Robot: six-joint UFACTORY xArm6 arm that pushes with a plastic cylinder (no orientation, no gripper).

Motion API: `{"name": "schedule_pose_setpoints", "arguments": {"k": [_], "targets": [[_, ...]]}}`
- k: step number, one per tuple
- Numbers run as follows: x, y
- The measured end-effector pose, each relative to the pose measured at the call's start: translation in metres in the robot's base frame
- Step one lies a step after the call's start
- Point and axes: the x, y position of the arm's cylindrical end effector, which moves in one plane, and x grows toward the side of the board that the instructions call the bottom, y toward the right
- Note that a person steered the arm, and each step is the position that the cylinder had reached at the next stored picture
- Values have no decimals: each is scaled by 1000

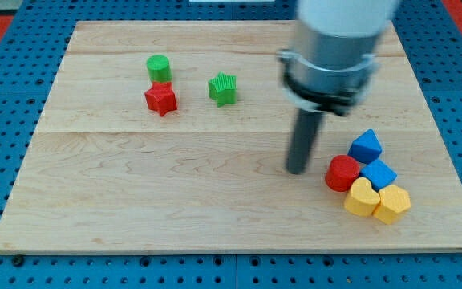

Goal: Move the red star into the group of blocks

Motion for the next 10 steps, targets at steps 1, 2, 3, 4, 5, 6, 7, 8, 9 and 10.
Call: {"name": "schedule_pose_setpoints", "arguments": {"k": [1,2,3,4,5,6,7,8,9,10], "targets": [[-70,-112],[-88,-185],[-91,-272],[-132,-270],[-110,-169],[-74,-64],[-77,-118],[-97,-173],[-115,-109],[-64,-33]]}}
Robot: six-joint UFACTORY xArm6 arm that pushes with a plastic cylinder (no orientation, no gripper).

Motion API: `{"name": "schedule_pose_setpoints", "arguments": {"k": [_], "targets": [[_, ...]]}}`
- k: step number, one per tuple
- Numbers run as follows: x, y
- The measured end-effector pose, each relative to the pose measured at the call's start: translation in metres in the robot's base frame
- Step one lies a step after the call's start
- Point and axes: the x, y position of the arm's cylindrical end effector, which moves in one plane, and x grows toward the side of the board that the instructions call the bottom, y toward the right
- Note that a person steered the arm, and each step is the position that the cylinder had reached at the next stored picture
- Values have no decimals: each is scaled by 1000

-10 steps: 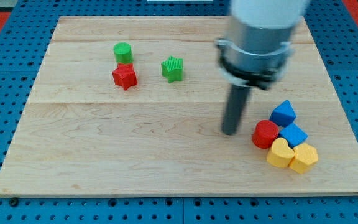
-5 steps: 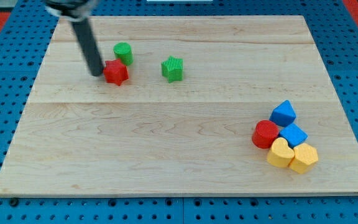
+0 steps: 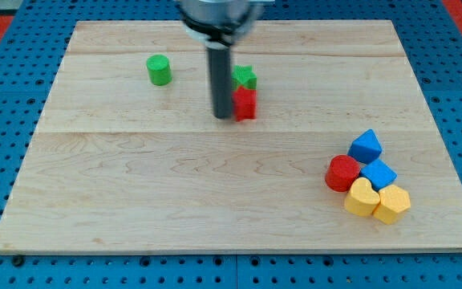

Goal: Move the red star into the group of blocks

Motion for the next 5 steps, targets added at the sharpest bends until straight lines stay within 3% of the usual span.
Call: {"name": "schedule_pose_setpoints", "arguments": {"k": [1,2,3,4,5], "targets": [[68,35],[58,-40],[4,-77],[-32,-6],[-40,39]]}}
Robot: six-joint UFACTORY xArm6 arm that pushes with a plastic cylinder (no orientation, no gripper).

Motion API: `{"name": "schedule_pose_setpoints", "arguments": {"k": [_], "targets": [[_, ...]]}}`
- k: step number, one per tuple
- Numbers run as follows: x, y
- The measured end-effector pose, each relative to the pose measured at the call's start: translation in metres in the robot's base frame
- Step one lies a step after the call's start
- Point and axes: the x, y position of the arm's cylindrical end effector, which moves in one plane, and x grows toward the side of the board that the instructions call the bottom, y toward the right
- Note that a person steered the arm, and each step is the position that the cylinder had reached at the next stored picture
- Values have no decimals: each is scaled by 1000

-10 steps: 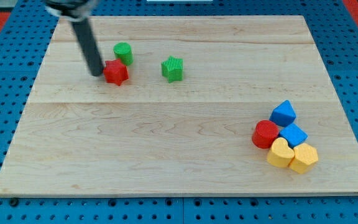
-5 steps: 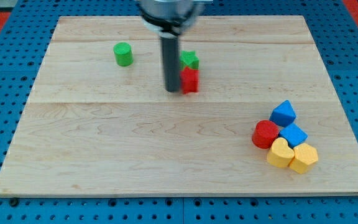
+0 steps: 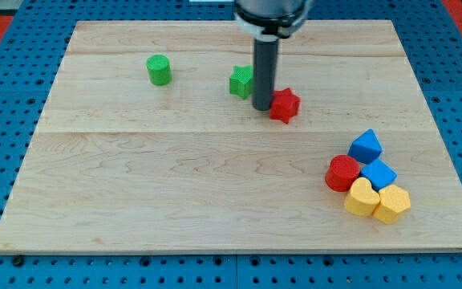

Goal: Move the red star into the group of blocks

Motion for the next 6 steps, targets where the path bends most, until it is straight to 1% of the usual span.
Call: {"name": "schedule_pose_setpoints", "arguments": {"k": [1,2,3,4,5,6], "targets": [[-8,11],[19,64],[33,87],[-12,88],[21,129],[100,118]]}}
